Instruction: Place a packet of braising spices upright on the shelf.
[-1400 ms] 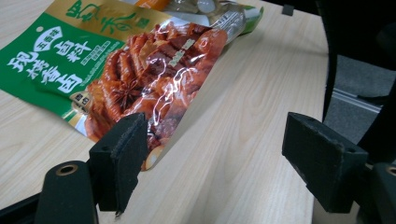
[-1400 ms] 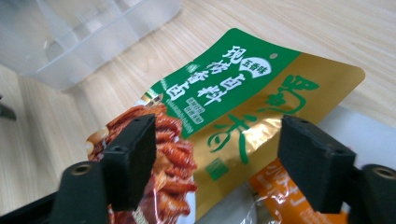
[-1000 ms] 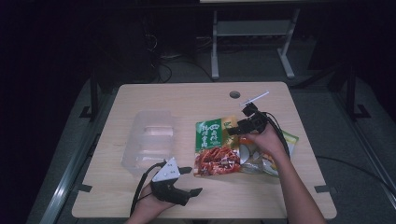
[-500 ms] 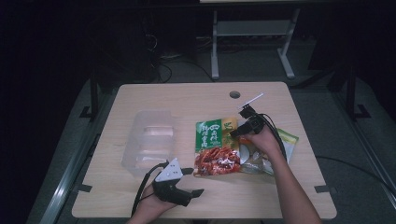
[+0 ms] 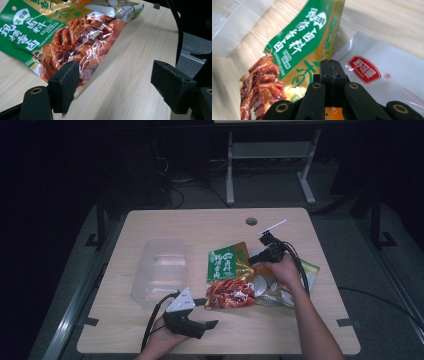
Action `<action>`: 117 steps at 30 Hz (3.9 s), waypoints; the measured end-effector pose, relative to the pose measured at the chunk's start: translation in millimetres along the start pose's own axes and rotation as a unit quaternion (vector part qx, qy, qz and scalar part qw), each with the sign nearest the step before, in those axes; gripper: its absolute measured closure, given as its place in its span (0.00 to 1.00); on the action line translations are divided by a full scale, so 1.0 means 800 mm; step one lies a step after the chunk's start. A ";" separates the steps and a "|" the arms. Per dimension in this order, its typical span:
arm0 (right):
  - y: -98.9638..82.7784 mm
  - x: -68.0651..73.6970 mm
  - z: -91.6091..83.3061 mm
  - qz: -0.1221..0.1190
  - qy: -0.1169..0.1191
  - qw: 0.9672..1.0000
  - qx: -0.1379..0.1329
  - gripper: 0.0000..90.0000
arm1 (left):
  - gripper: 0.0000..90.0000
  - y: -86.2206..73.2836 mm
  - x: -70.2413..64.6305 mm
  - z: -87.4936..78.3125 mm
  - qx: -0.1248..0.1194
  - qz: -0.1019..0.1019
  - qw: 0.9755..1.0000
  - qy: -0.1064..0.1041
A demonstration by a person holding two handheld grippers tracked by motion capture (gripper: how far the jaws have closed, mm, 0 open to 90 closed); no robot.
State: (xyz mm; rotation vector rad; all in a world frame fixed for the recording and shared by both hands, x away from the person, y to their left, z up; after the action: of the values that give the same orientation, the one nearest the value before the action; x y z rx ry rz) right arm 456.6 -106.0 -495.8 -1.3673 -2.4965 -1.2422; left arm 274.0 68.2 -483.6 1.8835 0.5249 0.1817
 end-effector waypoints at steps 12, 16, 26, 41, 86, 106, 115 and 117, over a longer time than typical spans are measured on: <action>0.016 0.044 -0.037 -0.068 0.011 0.996 -0.059 1.00 | 0.21 0.010 0.011 0.003 -0.012 -0.023 1.000 0.018; 0.024 0.064 -0.055 -0.097 0.020 0.991 -0.088 1.00 | 0.21 0.017 0.014 0.010 -0.019 -0.031 0.999 0.019; 0.022 0.094 -0.103 -0.151 0.025 0.978 -0.144 1.00 | 0.19 0.032 0.049 0.046 -0.041 -0.071 0.994 0.073; -0.005 0.089 -0.140 -0.161 0.030 0.968 -0.191 1.00 | 0.37 0.042 0.094 0.105 -0.045 -0.190 0.980 0.048; -0.052 0.068 -0.078 -0.080 0.067 0.984 -0.142 0.96 | 1.00 0.041 0.074 0.076 -0.062 -0.136 0.986 0.073; -0.033 0.132 -0.112 -0.136 0.098 0.969 -0.182 1.00 | 0.63 0.039 0.028 0.029 -0.032 -0.024 0.997 0.073; -0.020 0.148 -0.112 -0.161 0.086 0.966 -0.186 1.00 | 0.53 0.028 0.022 0.015 -0.036 -0.020 0.998 0.056; -0.016 0.151 -0.111 -0.162 0.086 0.965 -0.186 1.00 | 0.51 0.027 0.021 0.011 -0.037 -0.018 0.998 0.056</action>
State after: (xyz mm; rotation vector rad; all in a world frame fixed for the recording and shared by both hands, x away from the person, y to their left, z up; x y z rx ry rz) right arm 344.8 -84.1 -397.7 -0.8614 -2.5219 -1.8829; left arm 298.1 61.8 -469.1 1.7983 0.6193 0.2815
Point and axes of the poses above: each handheld gripper's, and its own axes: z roughly forward along the jaws, y roughly out of its top, x roughly to its left, the point moved 10 cm from there along z, roughly forward along the jaws, and after that the axes turned 10 degrees about -x, right-handed, at the moved point
